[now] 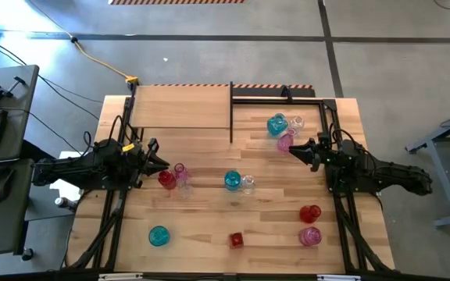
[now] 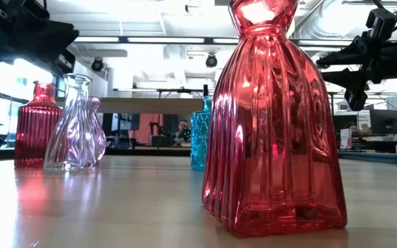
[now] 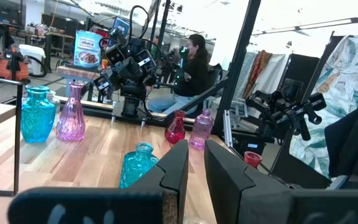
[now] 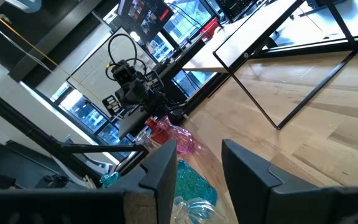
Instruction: Sort vases onto shelf
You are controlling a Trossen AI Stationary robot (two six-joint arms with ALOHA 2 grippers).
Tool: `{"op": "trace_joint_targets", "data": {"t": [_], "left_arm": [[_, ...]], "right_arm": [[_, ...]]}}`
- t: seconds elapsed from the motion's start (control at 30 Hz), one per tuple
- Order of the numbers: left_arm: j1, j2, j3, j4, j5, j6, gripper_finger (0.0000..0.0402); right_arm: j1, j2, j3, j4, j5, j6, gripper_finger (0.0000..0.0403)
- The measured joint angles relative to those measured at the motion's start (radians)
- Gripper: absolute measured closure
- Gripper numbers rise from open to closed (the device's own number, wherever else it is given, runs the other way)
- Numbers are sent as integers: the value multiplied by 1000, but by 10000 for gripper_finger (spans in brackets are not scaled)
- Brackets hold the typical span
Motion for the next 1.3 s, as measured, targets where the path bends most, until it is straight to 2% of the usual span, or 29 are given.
{"op": "trace_joint_targets", "data": {"t": [0.37,0.63,0.83,1.13,1.3], "left_arm": [[0,0,0,0,0,-14,357],[0,0,0,-1,-63,-266,357],[2,0,0,-1,-144,-222,357],[2,0,0,-1,-208,-166,357],[1,0,0,-1,-209,-166,357]], "right_arm": [[0,0,0,0,0,0,286],[0,0,0,0,0,0,286],[0,0,0,0,0,0,286],[0,0,0,0,0,0,286],[0,0,0,0,0,0,286]]}}
